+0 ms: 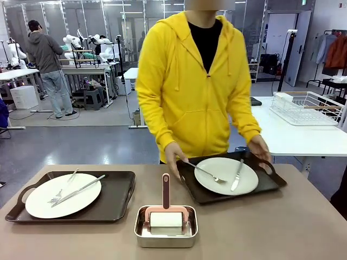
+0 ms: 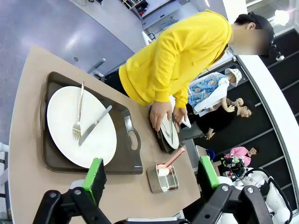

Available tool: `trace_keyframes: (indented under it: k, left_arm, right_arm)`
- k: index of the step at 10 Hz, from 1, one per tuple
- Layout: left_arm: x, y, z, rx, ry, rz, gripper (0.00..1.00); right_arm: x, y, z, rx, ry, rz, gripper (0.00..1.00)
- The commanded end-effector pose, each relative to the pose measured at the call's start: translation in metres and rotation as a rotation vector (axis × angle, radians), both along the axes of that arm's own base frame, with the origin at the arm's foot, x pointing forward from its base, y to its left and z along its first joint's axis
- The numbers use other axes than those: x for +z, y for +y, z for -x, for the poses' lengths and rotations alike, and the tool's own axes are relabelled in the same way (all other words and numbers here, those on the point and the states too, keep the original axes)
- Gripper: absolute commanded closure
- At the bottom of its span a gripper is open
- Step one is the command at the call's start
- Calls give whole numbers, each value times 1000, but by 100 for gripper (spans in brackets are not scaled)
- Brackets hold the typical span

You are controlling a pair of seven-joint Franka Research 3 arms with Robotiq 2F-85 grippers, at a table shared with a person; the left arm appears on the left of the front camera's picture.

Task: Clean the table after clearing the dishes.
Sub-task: When the left (or right) Handle tray is removed, use the left hand (or right hand) to clean the left (or right) side of the table with the Lint Roller.

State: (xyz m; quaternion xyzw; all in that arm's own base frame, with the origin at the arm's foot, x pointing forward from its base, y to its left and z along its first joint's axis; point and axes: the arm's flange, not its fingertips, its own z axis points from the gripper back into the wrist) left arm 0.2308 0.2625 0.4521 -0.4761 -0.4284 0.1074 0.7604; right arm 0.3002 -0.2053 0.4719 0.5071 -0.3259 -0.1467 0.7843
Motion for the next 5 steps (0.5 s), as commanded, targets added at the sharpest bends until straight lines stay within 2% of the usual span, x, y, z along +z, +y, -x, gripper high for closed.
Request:
trace_keyframes:
  k: [1,5]
  left_arm:
    - [0,2,3,4,-11,0,0]
    - [0,2,3,4,-11,0,0]
  right_arm:
    - [1,1,0,3,-15,-5,0]
    - [1,1,0,3,-15,-5,0]
